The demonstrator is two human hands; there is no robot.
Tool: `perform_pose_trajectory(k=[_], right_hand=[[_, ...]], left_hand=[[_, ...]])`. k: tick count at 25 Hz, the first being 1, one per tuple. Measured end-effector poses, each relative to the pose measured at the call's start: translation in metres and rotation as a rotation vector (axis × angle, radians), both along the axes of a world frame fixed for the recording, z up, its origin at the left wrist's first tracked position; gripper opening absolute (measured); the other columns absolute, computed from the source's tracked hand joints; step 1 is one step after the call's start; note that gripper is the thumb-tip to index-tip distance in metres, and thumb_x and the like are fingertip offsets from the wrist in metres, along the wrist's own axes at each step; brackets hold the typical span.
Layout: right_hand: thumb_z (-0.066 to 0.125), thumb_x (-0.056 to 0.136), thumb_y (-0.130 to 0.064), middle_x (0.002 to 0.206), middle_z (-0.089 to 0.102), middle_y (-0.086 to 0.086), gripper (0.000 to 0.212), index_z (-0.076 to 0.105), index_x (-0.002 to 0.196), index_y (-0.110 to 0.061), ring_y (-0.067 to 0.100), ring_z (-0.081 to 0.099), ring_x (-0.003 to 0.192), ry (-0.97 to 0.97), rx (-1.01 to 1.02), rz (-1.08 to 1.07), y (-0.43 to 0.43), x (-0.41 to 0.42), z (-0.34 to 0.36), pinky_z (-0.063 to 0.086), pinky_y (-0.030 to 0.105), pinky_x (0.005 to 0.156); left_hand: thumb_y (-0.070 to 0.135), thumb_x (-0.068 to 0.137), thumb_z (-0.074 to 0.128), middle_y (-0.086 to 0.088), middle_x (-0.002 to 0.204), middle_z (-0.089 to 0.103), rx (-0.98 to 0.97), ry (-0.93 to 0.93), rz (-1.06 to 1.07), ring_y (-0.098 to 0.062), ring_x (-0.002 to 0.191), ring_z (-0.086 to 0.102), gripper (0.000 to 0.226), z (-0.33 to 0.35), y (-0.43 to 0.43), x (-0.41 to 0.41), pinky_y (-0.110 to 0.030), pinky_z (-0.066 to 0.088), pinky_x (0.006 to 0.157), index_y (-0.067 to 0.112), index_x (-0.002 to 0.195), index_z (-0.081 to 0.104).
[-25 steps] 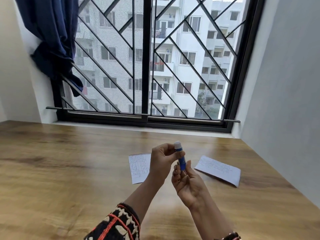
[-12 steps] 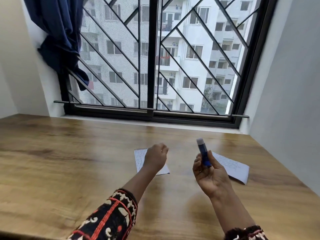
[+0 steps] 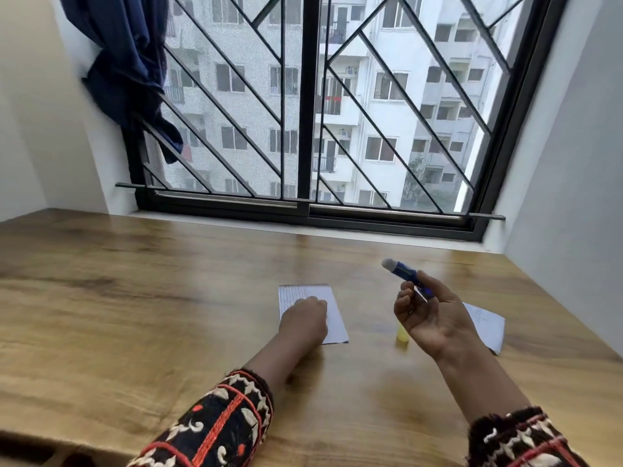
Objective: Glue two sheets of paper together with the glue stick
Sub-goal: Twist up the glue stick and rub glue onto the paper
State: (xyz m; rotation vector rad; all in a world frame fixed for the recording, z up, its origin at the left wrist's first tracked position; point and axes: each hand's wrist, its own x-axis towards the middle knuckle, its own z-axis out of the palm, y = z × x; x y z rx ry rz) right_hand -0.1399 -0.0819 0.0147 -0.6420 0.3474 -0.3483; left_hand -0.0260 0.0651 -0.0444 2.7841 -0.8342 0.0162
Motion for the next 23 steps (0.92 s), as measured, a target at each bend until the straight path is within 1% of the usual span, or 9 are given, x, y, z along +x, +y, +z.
perform_pose_trajectory(k=[2,5,9,11,13,16,19,21,23], right_hand=[[0.053,0.085,-0.014,0.066,0.048,0.005,0.009,0.056,0.082,-0.006,0.013,0.045,0.054,0.023,-0.062,0.025,0.0,0.008,0.002,0.045,0.015,0.041],[0.054,0.086,-0.015,0.064,0.047,0.005,0.012,0.057,0.077,-0.009,0.011,0.048,0.043,0.057,-0.167,0.055,0.003,0.03,0.007,0.044,0.015,0.041],[0.054,0.087,-0.021,0.055,0.05,0.005,0.018,0.056,0.075,-0.009,0.015,0.048,0.045,0.129,-0.341,0.099,0.013,0.071,0.012,0.046,0.018,0.041],[0.052,0.087,-0.019,0.054,0.052,0.005,0.016,0.057,0.075,-0.01,0.016,0.05,0.046,0.137,-0.472,0.152,0.018,0.091,0.01,0.048,0.022,0.045],[0.054,0.086,-0.017,0.06,0.053,0.006,0.013,0.058,0.076,-0.01,0.016,0.053,0.049,0.147,-0.654,0.234,0.022,0.108,0.005,0.051,0.025,0.05],[0.061,0.083,-0.013,0.064,0.055,0.006,0.006,0.059,0.078,-0.01,0.013,0.055,0.047,0.154,-0.891,0.338,0.025,0.129,-0.006,0.055,0.025,0.051],[0.062,0.081,-0.01,0.06,0.053,0.004,0.005,0.058,0.079,-0.009,0.012,0.053,0.046,0.169,-0.997,0.388,0.029,0.144,-0.014,0.058,0.029,0.054],[0.061,0.081,-0.009,0.06,0.052,0.005,0.004,0.059,0.083,-0.007,0.013,0.051,0.047,0.167,-1.046,0.418,0.031,0.152,-0.019,0.056,0.032,0.057],[0.061,0.08,-0.01,0.061,0.051,0.006,0.009,0.059,0.087,-0.005,0.014,0.05,0.047,0.171,-1.095,0.432,0.034,0.156,-0.023,0.055,0.032,0.058]], left_hand=[[0.008,0.091,0.033,-0.012,0.119,0.054,-0.015,-0.011,-0.023,-0.029,0.11,0.05,0.027,0.0,0.002,-0.007,-0.039,0.043,0.084,0.005,0.108,0.053],[0.01,0.092,0.036,-0.009,0.126,0.05,0.005,-0.018,-0.058,-0.028,0.117,0.045,0.031,0.001,0.006,-0.011,-0.039,0.043,0.089,0.008,0.12,0.049],[0.014,0.093,0.037,-0.009,0.129,0.043,0.076,0.028,-0.091,-0.03,0.117,0.04,0.03,0.004,0.01,-0.011,-0.042,0.043,0.088,0.009,0.12,0.05],[0.018,0.093,0.037,-0.009,0.129,0.042,0.078,0.035,-0.089,-0.029,0.117,0.04,0.03,0.003,0.011,-0.011,-0.041,0.043,0.086,0.012,0.121,0.048],[0.021,0.094,0.036,-0.007,0.131,0.044,0.064,0.045,-0.089,-0.027,0.12,0.04,0.03,0.001,0.012,-0.01,-0.039,0.043,0.085,0.015,0.121,0.048],[0.024,0.093,0.038,-0.002,0.144,0.038,0.048,0.103,-0.095,-0.023,0.128,0.037,0.035,0.002,0.015,-0.006,-0.038,0.042,0.092,0.021,0.127,0.044],[0.024,0.093,0.04,-0.003,0.139,0.044,0.067,0.092,-0.105,-0.023,0.125,0.041,0.037,0.006,0.016,-0.007,-0.036,0.042,0.09,0.021,0.13,0.042],[0.024,0.093,0.039,-0.004,0.136,0.046,0.089,0.102,-0.1,-0.023,0.122,0.043,0.038,0.009,0.016,-0.007,-0.036,0.042,0.087,0.021,0.131,0.04],[0.025,0.093,0.039,-0.004,0.135,0.048,0.115,0.109,-0.096,-0.024,0.121,0.044,0.038,0.012,0.016,-0.007,-0.036,0.042,0.084,0.02,0.131,0.039]])
